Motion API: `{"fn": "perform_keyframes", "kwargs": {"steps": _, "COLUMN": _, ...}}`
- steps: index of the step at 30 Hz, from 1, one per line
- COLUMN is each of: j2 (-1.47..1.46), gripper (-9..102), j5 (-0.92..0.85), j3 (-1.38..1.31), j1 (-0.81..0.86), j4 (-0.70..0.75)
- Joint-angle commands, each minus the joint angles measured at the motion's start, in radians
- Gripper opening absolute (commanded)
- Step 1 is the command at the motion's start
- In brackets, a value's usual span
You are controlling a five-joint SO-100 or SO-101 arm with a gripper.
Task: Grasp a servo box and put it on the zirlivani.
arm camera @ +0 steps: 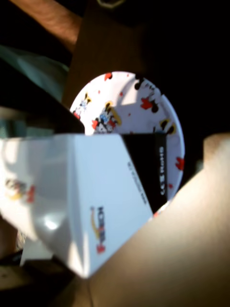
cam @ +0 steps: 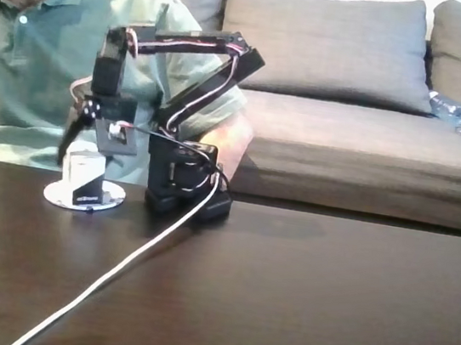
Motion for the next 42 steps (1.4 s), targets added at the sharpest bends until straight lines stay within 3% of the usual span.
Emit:
{"fn": "perform_keyframes", "kwargs": {"steps": 1, "j2": 0.015, "gripper": 32, "j5": 0.000, "j3": -0.071, "j1": -0.003, "j4": 0.037}}
{"fn": "perform_keyframes", "kwargs": {"steps": 18, "j2": 0.017, "gripper": 32, "j5": 0.044, "j3": -0.471, "j1": -0.141, "j4": 0.333}}
{"fn": "perform_keyframes", "kwargs": {"steps": 22, "j2": 0.017, "gripper": 31, "j5": 0.152, "j3": -0.612, "j1": -0.380, "j4": 0.351}}
{"fn": "perform_keyframes", "kwargs": {"steps": 27, "j2": 0.015, "gripper": 30, "j5": 0.239, "j3": -0.620, "j1": -0.897, "j4": 0.261}}
{"fn": "perform_keyframes", "kwargs": {"steps": 31, "j2": 0.017, "gripper": 12, "j5": 0.354, "j3": -0.515, "j1": -1.178, "j4": 0.144}}
{"fn": "perform_keyframes", "kwargs": {"steps": 37, "j2": 0.017, "gripper": 7, "j5": 0.376, "j3": -0.350, "j1": -1.480, "j4": 0.034}}
{"fn": "perform_keyframes", "kwargs": {"steps": 42, "j2": 0.023, "gripper": 1, "j5": 0.362, "j3": -0.143, "j1": -1.582, "j4": -0.126}}
